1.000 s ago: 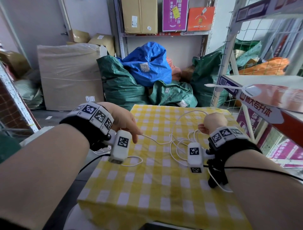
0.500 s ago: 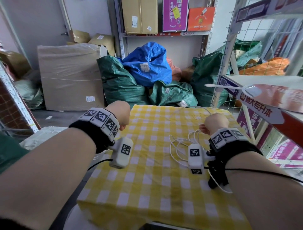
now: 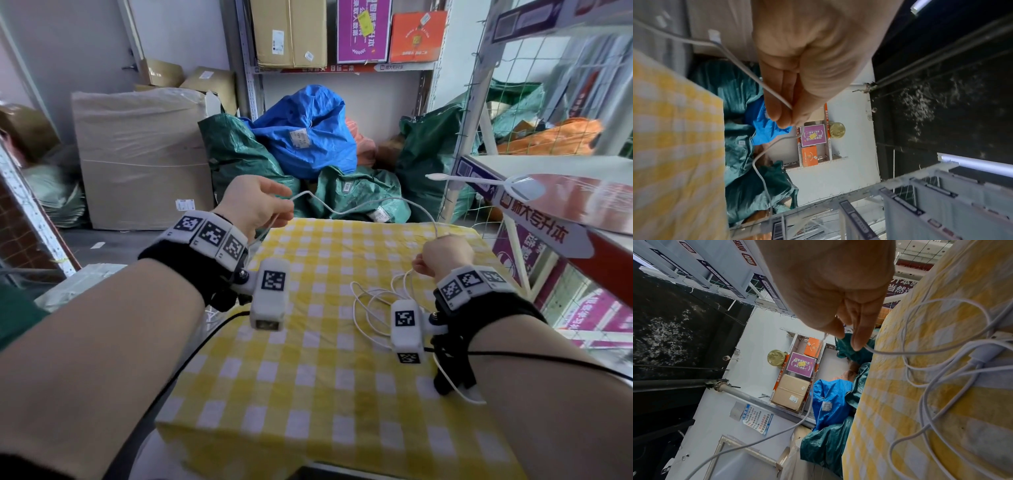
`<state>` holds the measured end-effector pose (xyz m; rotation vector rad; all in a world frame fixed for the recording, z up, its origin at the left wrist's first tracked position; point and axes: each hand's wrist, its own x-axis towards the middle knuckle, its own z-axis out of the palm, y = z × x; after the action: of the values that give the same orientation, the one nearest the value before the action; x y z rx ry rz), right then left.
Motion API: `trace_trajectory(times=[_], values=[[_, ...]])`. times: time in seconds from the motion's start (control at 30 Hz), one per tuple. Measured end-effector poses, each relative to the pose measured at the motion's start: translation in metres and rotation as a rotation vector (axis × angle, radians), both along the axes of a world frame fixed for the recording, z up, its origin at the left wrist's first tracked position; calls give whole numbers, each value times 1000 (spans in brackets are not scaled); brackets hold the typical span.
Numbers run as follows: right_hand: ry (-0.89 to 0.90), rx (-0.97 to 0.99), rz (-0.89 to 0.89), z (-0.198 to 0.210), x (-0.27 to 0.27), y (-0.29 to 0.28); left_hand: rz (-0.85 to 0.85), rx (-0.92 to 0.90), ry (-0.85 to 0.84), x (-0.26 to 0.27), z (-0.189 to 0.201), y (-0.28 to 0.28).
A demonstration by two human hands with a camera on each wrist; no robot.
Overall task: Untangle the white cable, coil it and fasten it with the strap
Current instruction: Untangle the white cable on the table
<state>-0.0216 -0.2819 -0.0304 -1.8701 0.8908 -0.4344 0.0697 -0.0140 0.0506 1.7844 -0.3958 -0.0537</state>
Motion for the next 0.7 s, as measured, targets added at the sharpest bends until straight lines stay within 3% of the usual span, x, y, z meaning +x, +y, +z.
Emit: trace_trajectory(times=[0.1, 0.2, 0.3, 0.37, 0.43, 0.7], values=[[78, -126, -68, 8, 4, 8, -48, -83, 109, -5, 5, -4], [-100, -194, -24, 19, 0, 29, -94, -146, 198, -9, 7, -9], [-220, -157, 358, 36, -7, 61, -162, -227, 261, -18, 6, -17], [-174, -119, 649, 46, -11, 83, -230, -275, 286, -24, 4, -22], [-139, -124, 808, 51, -9, 101, -326, -303, 293, -31, 3, -26], [-281, 81, 817, 52, -7, 118, -441, -227, 124, -36, 7, -24]])
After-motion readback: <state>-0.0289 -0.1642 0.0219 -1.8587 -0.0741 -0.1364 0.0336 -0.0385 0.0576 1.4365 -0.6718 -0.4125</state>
